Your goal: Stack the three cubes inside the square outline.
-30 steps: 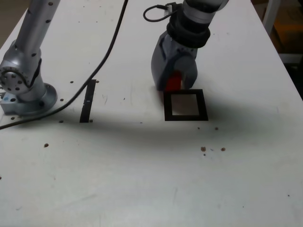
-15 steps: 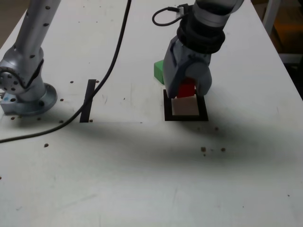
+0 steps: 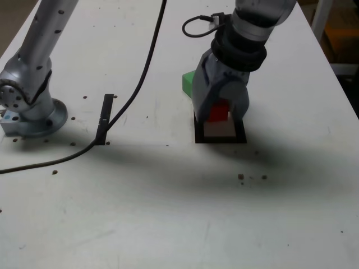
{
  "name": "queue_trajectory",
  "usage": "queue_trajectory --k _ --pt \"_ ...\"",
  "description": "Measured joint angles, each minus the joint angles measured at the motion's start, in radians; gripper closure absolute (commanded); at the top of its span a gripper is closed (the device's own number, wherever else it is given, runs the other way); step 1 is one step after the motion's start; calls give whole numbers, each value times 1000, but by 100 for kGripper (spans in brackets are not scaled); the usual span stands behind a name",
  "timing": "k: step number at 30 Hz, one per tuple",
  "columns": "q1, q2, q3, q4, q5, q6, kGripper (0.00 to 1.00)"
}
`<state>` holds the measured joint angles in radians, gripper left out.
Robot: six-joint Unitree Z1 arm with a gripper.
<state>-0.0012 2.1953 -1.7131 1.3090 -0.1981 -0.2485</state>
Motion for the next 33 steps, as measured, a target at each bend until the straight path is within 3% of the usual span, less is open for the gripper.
queue_trajectory --k 9,22,29,33 --pt "0 14 -15 19 -21 30 73" --pt "-13 22 -24 -8 -16 31 70" --pt "-15 24 -26 -16 -9 32 54" --pt "-15 24 -25 -13 -9 34 32"
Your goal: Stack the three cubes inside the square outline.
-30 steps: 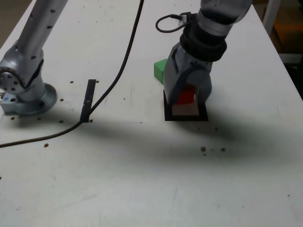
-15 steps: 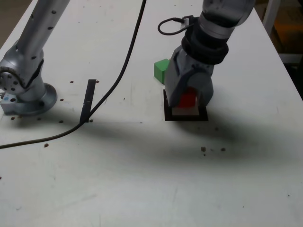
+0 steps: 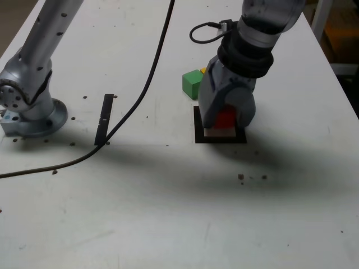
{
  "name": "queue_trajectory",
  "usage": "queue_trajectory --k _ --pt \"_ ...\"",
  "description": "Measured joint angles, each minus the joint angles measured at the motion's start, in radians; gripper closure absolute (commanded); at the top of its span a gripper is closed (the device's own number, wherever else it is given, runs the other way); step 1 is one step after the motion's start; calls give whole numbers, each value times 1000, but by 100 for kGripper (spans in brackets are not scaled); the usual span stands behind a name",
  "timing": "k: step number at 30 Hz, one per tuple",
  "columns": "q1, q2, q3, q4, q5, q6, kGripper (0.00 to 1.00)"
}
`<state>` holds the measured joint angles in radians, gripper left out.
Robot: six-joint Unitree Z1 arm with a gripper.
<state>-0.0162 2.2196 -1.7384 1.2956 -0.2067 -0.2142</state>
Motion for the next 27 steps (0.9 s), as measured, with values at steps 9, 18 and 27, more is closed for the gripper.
queue_trajectory --k 9,18,27 --pt "0 -1 0 14 10 24 4" --pt "32 -74 -5 113 34 64 0" --pt "138 -173 -10 193 126 333 1"
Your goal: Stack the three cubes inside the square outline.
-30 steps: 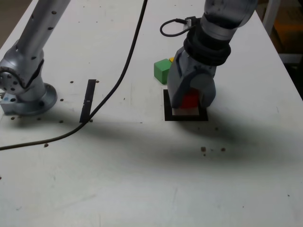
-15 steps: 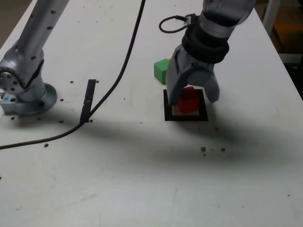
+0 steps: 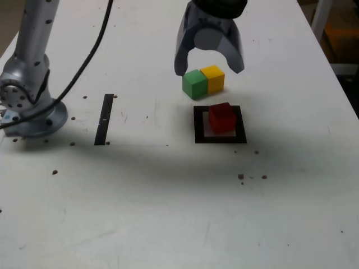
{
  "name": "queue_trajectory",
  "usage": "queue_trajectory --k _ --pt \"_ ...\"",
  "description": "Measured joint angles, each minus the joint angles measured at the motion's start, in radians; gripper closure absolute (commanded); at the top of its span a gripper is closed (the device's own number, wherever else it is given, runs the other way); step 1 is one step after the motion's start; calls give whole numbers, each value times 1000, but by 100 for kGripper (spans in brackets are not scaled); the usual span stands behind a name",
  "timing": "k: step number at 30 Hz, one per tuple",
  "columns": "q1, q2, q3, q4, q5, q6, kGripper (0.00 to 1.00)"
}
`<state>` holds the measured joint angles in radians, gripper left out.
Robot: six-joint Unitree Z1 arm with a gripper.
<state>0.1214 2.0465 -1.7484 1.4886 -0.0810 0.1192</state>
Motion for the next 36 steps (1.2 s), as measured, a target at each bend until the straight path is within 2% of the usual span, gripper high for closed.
queue_trajectory --k 1,3,4,6,8,15,19,24,27,31,36 --pt "26 -16 3 1 40 51 1" --pt "52 -40 4 2 72 129 1" --pt "55 -45 5 2 109 180 1" --pt "57 -45 16 0 157 252 1" --pt "63 -54 37 0 176 326 1" --pt "61 -88 127 -35 295 588 1" --pt "59 -80 154 -95 280 794 1" --pt "59 -66 168 -185 257 983 1" --pt "59 -38 156 -228 258 1102 1" --pt "57 20 102 -276 269 1105 1" --pt "55 35 99 -303 282 1106 0"
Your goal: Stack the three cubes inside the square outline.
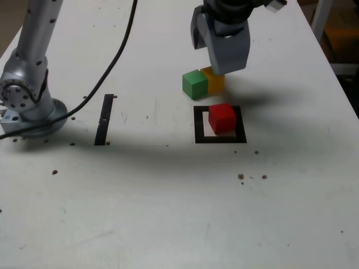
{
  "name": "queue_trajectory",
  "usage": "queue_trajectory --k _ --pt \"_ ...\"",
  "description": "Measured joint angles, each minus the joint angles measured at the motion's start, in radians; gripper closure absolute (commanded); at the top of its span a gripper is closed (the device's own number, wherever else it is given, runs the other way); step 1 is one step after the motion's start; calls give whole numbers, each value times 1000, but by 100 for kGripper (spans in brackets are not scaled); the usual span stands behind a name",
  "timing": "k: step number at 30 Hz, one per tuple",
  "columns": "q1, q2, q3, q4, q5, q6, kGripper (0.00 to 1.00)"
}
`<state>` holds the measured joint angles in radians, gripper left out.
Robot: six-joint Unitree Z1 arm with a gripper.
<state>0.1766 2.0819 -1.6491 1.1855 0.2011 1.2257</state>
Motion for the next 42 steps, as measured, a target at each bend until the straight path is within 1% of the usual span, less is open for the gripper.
queue_trajectory --k 6,15,18,23,25,28,33,40,42 --pt "0 35 -2 -14 37 -6 1" --pt "0 58 9 -14 38 -15 5" --pt "0 73 12 -14 29 -16 5" --pt "20 85 32 -33 -13 -16 4" --pt "29 84 45 -53 -22 -16 5" --pt "30 83 58 -71 -24 -16 6" --pt "30 80 61 -79 -29 -16 15" --pt "30 69 63 -82 -37 -16 36" --pt "30 66 63 -79 -44 -16 39"
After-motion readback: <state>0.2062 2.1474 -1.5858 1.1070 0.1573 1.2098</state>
